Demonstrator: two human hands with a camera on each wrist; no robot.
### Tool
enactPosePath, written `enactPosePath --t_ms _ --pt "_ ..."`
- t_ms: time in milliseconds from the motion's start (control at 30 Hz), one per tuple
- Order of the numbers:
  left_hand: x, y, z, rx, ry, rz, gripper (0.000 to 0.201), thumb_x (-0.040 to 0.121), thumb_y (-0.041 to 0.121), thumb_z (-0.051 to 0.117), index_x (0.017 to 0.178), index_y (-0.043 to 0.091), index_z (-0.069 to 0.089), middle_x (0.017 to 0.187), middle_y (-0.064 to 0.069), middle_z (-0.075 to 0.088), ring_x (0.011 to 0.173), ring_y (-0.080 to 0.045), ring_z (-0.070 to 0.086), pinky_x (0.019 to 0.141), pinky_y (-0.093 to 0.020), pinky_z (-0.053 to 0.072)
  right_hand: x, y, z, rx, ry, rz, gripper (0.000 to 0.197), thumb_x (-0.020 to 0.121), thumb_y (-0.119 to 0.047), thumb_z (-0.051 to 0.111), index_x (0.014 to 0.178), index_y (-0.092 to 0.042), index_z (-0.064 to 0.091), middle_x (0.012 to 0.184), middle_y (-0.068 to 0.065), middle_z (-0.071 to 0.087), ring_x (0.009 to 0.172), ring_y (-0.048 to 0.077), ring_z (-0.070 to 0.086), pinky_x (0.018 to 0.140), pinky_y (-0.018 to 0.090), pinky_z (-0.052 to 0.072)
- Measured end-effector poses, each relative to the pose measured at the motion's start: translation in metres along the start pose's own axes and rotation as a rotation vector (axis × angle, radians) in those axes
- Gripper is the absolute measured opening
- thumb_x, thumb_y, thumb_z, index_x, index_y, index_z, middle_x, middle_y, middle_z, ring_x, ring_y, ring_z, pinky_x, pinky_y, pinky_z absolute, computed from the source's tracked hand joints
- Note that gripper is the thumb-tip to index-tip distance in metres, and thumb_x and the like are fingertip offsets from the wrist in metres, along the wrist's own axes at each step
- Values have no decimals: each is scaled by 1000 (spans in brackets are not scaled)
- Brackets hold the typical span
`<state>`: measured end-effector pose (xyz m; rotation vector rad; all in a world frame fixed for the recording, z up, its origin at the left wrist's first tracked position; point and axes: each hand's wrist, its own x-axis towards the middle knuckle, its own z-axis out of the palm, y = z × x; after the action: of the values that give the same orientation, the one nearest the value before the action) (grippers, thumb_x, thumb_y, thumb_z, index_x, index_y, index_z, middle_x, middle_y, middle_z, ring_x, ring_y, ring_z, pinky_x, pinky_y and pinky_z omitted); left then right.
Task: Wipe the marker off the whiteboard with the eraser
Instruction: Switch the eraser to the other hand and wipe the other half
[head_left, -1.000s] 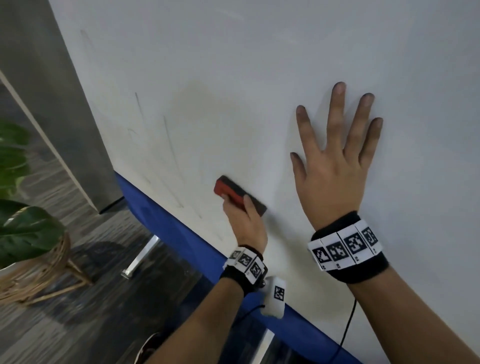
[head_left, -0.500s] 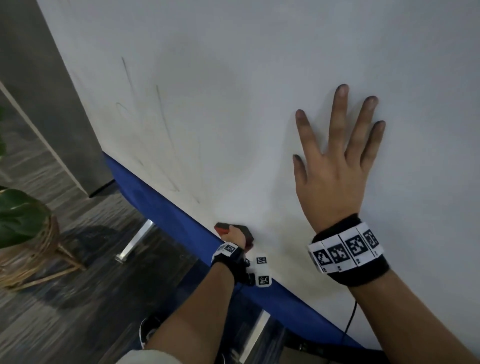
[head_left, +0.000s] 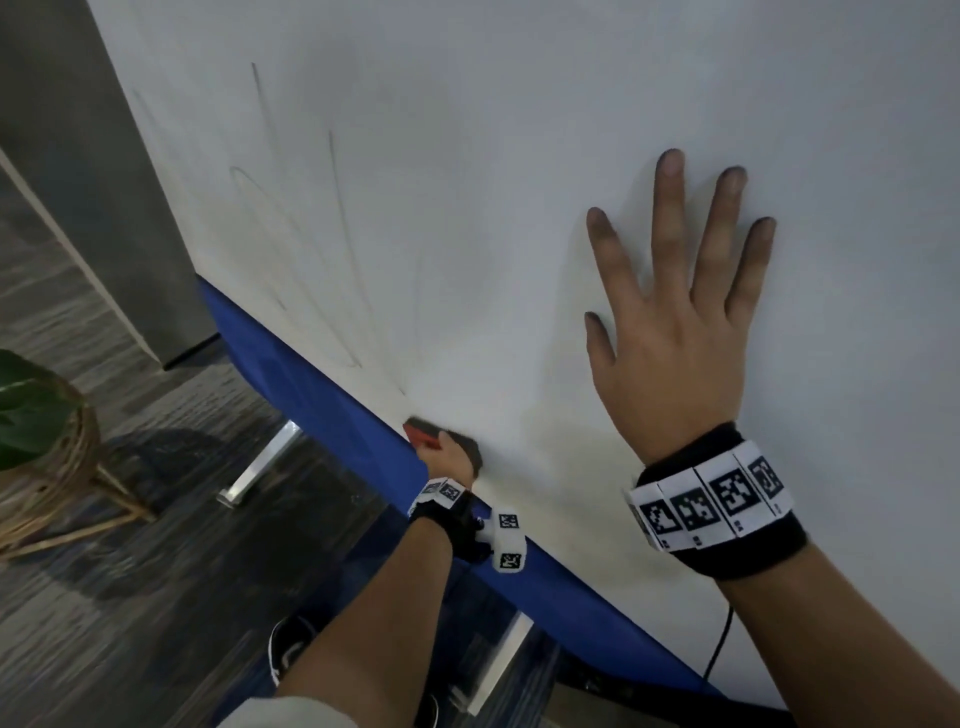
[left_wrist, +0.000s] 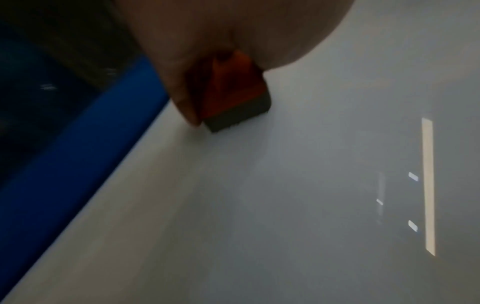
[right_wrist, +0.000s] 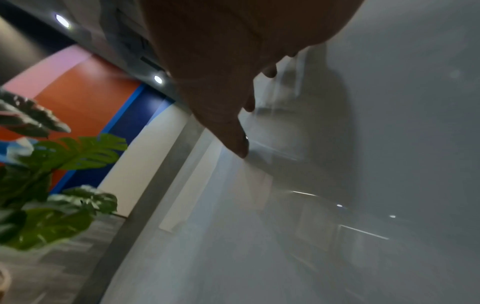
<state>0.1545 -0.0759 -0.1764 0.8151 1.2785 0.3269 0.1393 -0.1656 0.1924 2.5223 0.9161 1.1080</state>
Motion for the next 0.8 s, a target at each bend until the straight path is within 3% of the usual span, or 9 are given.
enactPosePath --t_ms 67,100,200,300,400,467,533,633,800 --pt "49 -43 6 40 47 -45 76 96 50 53 154 7 29 152 -17 45 133 -41 49 110 -57 43 -1 0 2 -34 -14 -15 80 96 -35 64 162 -27 19 170 17 6 153 48 7 122 54 -11" --pt "51 -44 3 39 43 -40 78 94 52 53 154 6 32 152 -20 45 133 -41 49 111 -55 42 -2 0 2 -44 -26 -18 81 97 -37 62 163 -27 16 170 17 6 153 48 7 122 55 -10" --pt "-23 41 -18 76 16 123 51 107 24 48 147 -6 39 144 -27 51 130 -41 52 108 -38 41 -3 -3 0 -51 -48 -11 83 97 -39 62 163 -28 12 170 17 6 153 48 8 122 57 -5" --pt "-43 103 -21 7 85 304 53 108 24 44 154 1 31 148 -22 49 135 -37 50 108 -32 40 -2 -9 -1 -35 -53 25 79 95 -35 64 161 -28 22 169 19 10 152 51 10 122 61 -2" --pt "-84 140 -24 -53 -83 678 58 105 33 52 156 19 30 148 -2 48 137 -21 49 117 -33 40 5 -23 -3 125 41 12 60 91 -24 67 149 -25 50 166 20 22 151 50 15 123 63 4" --pt "-111 150 -22 -36 -218 900 59 101 29 59 152 33 28 137 6 50 128 -12 53 111 -24 44 19 -34 -3 191 85 -61 57 90 -17 67 145 -21 55 165 19 26 152 46 18 124 60 5" --pt "-115 151 -23 -54 -295 981 61 100 26 60 150 37 26 135 4 50 125 -12 54 108 -22 45 37 -41 -1 171 82 -96 63 89 -15 67 149 -20 50 166 19 22 154 44 15 124 58 3" --pt "-71 141 -29 -45 -198 817 60 102 32 56 156 30 27 147 0 48 134 -16 51 114 -33 43 50 -43 6 107 55 -87 71 86 -11 68 152 -21 44 168 17 15 155 44 10 124 58 0" --pt "19 103 -43 77 -70 188 60 106 37 48 155 8 29 145 -21 53 126 -41 56 108 -52 47 40 -45 17 40 16 -102 78 85 -10 69 155 -21 38 169 16 10 155 43 6 124 55 -10"
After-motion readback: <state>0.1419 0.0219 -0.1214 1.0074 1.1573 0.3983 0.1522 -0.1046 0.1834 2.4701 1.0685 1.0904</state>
